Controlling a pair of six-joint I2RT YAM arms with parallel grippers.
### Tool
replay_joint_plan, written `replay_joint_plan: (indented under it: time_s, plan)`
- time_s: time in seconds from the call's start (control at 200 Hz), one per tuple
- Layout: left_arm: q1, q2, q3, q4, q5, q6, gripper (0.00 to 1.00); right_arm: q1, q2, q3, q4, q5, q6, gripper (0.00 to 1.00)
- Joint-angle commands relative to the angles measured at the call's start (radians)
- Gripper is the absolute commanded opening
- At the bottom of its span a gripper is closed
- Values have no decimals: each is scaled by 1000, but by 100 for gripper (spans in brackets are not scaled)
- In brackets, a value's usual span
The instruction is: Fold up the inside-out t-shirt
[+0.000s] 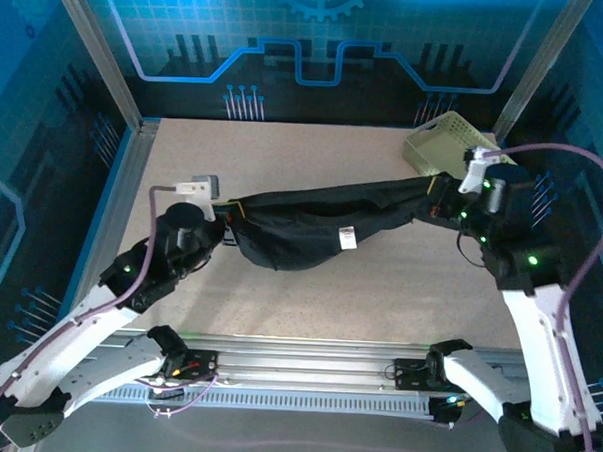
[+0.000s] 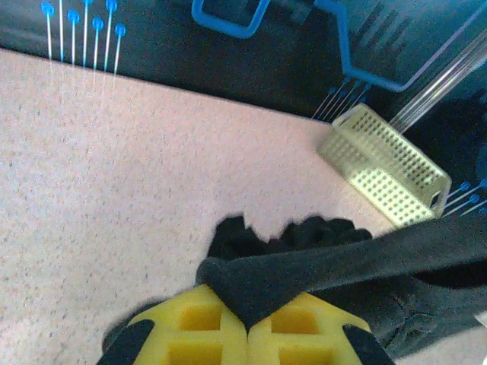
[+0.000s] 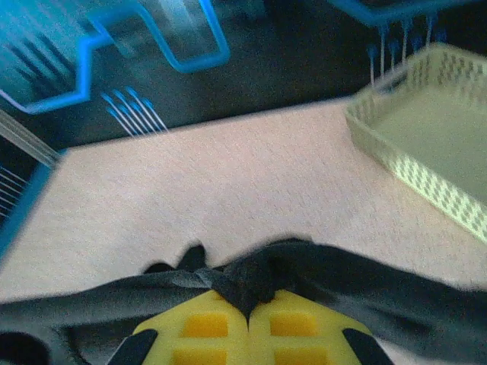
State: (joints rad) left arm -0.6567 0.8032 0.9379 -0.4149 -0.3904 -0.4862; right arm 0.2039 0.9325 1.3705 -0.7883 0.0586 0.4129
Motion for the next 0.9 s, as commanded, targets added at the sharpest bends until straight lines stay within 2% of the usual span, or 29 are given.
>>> replay_joint_plan:
  time_s: [0.0, 0.055, 0.12, 0.19, 0.32, 0.42, 0.49, 0.635, 0.74, 0.895]
  plan:
    - [22, 155, 42, -103, -77, 39, 0, 9, 74, -39, -67, -28, -7, 0]
    - [63, 265, 77, -155, -66, 13, 0, 13, 127, -82, -27, -32, 7, 0]
    - [131, 368, 87, -170, 20, -17, 1, 15, 209, -127, 9, -22, 20, 0]
    - [189, 463, 83, -161, 129, -25, 11, 19, 295, -162, 36, -13, 29, 0]
    - [204, 563, 88, -187, 169, -11, 34, 19, 422, -207, 84, -7, 31, 0]
    - [200, 534, 48, -187, 183, -31, 62, 19, 469, -228, 104, 5, 25, 0]
    - [198, 473, -7, -160, 192, -60, 72, 17, 473, -241, 113, 19, 23, 0]
    - [197, 440, -99, -74, 273, -69, 78, 15, 465, -258, 124, 22, 20, 0]
    - [197, 516, -102, -25, 330, -51, 73, 15, 457, -274, 127, 27, 22, 0]
    - [195, 609, -79, 39, 341, -39, 69, 16, 442, -300, 131, 26, 18, 0]
